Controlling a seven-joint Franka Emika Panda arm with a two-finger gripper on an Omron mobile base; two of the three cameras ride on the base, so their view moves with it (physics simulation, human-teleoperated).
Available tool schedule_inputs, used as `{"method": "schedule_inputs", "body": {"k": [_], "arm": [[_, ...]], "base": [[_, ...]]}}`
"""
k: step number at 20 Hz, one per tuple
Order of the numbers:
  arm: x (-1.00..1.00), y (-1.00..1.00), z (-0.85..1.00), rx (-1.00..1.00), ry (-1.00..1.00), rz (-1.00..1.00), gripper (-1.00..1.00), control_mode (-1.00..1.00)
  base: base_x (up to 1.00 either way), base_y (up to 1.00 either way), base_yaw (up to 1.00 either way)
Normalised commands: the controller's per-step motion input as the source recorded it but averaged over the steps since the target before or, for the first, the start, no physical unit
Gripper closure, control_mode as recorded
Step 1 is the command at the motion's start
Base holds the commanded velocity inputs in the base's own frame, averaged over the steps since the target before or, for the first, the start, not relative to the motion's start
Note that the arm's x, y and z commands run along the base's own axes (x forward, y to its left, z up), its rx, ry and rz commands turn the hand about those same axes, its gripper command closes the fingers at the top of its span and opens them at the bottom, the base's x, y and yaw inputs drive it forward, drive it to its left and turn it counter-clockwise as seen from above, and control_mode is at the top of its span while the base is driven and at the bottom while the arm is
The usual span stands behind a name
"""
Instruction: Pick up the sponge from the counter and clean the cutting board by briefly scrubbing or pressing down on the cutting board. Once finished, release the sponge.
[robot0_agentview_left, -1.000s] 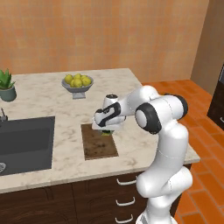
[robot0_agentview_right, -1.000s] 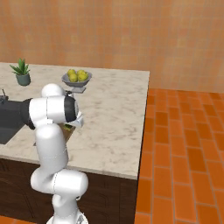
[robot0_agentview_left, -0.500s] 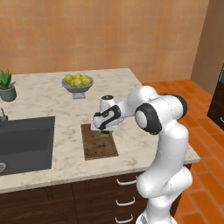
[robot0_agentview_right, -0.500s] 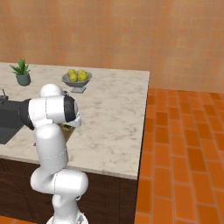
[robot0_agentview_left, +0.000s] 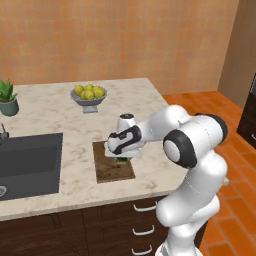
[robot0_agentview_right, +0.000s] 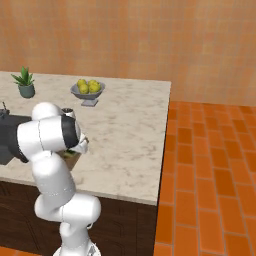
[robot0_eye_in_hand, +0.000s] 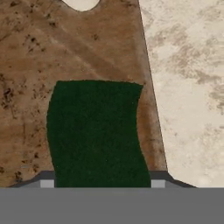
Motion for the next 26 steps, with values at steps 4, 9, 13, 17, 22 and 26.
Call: {"method": "schedule_inputs", "body": {"k": [4, 9, 13, 17, 22, 26], "arm": [[-0.93, -0.05, -0.35, 0.03, 0.08, 0.05, 1.00, -1.00], [-0.60, 0.00, -0.44, 0.00, 0.15, 0.06, 1.00, -1.00], [-0.42, 0.00, -0.46, 0.00, 0.14, 0.09, 1.00, -1.00], [-0.65, 0.00, -0.26, 0.00, 0.05, 0.08, 1.00, -1.00], [-0.95, 0.00, -0.15, 0.00, 0.00, 0.01, 1.00, -1.00], [-0.04, 0.02, -0.14, 0.03, 0.00, 0.00, 1.00, -1.00]], "base": [[0.00, 0.00, 0.00], [0.00, 0.00, 0.00], [0.00, 0.00, 0.00], [0.00, 0.00, 0.00], [0.00, 0.00, 0.00], [0.00, 0.00, 0.00]]}}
